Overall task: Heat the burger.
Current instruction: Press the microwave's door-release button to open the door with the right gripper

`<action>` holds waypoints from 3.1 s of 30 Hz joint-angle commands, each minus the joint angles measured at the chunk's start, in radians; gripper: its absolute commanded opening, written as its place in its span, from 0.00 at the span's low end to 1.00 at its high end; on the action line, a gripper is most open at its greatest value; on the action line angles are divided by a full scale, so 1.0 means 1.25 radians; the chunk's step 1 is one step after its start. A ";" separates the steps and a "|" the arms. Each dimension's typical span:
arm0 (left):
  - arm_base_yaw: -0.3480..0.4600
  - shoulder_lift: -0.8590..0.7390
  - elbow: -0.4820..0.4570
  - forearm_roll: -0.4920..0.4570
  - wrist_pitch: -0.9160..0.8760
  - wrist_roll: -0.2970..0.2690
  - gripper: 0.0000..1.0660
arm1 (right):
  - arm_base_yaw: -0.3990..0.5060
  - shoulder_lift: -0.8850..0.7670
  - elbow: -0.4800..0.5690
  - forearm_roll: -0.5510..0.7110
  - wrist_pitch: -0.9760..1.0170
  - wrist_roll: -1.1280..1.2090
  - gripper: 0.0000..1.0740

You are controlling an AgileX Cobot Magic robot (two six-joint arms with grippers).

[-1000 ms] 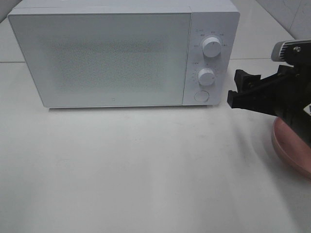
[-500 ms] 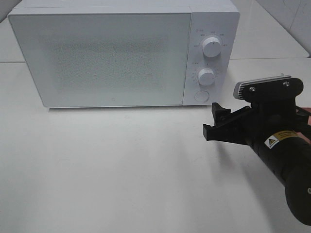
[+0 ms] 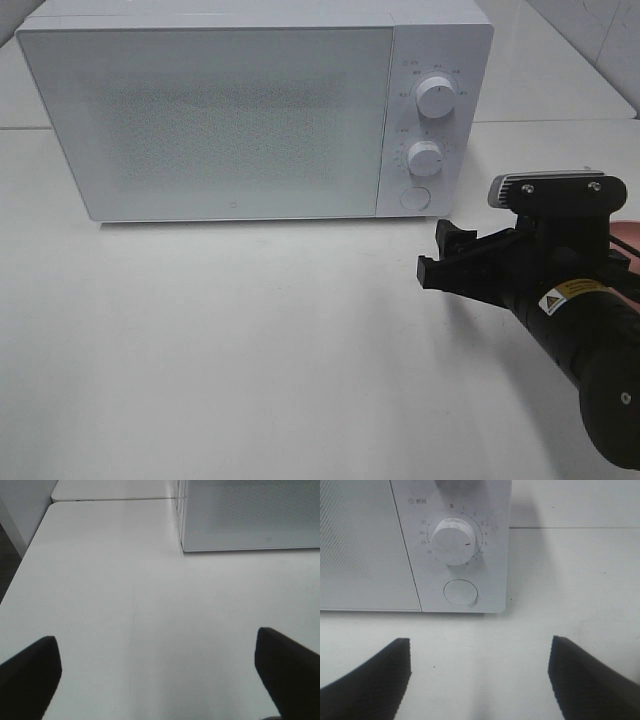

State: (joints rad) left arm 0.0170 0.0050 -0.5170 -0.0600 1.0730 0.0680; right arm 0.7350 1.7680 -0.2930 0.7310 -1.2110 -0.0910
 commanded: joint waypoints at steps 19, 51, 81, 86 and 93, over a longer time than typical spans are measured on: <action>0.000 -0.003 0.001 -0.006 -0.002 -0.001 0.92 | 0.004 -0.001 -0.002 -0.005 -0.058 0.875 0.21; 0.000 -0.003 0.001 -0.006 -0.002 -0.001 0.92 | -0.032 0.131 -0.149 -0.020 0.068 1.162 0.00; 0.000 -0.003 0.001 -0.006 -0.002 -0.002 0.92 | -0.141 0.270 -0.386 -0.026 0.195 1.143 0.00; 0.000 -0.003 0.001 -0.006 -0.002 -0.002 0.92 | -0.141 0.289 -0.411 -0.014 0.191 1.140 0.00; 0.000 -0.003 0.001 -0.006 -0.002 -0.002 0.92 | -0.141 0.306 -0.438 0.001 0.190 1.126 0.00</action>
State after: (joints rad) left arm 0.0170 0.0050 -0.5170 -0.0600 1.0730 0.0680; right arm 0.5640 2.1500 -0.8320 0.7340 -0.9710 1.3320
